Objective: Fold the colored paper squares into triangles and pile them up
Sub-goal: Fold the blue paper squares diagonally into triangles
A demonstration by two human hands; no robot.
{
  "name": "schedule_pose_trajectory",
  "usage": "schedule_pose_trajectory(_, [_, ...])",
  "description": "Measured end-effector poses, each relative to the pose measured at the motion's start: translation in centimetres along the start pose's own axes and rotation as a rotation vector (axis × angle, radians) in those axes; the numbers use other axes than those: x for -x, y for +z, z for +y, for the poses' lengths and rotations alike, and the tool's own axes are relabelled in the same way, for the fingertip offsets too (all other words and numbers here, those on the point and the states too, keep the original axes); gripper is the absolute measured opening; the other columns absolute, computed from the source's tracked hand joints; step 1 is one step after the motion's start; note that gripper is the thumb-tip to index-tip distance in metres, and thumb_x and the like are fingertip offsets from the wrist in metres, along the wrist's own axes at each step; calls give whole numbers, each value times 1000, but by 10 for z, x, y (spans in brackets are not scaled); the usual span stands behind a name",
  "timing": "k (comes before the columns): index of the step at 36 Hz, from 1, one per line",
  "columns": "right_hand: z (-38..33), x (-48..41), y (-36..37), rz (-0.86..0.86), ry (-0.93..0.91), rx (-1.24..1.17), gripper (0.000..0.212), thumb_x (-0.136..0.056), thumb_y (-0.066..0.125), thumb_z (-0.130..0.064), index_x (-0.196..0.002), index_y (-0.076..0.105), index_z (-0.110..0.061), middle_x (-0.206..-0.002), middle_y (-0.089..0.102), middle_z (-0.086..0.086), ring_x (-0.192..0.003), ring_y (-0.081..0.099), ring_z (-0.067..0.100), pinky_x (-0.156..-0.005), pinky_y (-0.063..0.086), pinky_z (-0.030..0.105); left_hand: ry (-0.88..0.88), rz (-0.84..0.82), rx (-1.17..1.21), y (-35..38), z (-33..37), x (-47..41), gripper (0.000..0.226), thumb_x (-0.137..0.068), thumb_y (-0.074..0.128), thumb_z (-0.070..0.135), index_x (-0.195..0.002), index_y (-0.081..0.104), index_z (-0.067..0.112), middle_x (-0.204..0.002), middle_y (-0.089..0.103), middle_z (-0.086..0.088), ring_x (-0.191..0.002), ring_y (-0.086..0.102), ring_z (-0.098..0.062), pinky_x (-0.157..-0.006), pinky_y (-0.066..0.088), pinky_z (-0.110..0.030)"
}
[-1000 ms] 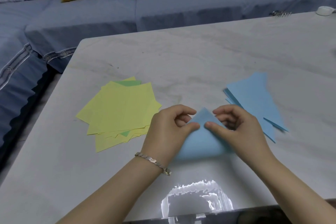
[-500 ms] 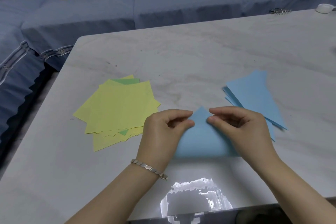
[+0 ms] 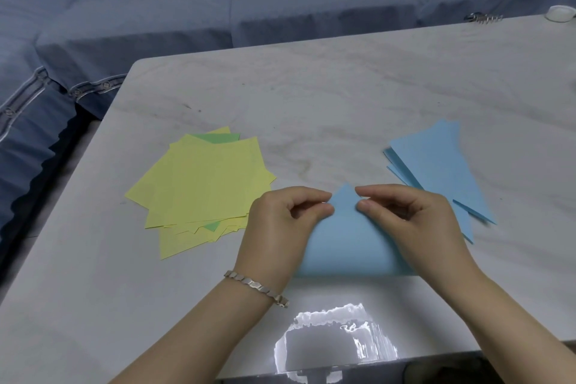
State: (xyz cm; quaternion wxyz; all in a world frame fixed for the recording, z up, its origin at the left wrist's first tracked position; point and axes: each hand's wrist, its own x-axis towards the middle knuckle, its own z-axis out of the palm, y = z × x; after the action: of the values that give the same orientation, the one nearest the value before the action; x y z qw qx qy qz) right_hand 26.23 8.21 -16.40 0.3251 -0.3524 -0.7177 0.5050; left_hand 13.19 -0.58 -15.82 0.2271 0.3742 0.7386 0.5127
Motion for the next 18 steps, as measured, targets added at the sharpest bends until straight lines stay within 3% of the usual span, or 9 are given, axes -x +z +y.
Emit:
schedule_pose_trajectory(9, [0, 1, -1, -24, -13, 3, 29, -77, 71, -8, -74, 67, -36, -72, 66, -30, -70, 63, -6, -67, 43, 3, -1, 12, -20, 1, 0, 1, 10, -76, 71, 10, -82, 75, 18, -73, 64, 25, -68, 59, 11, -67, 42, -2])
schedule_pose_trajectory(18, [0, 1, -2, -21, 16, -26, 27, -76, 72, -5, -74, 69, -32, -71, 67, -28, -68, 63, -6, -65, 43, 3, -26, 14, -10, 3, 2, 6, 15, -72, 75, 11, -81, 73, 22, -66, 64, 21, -62, 60, 7, -63, 41, -1])
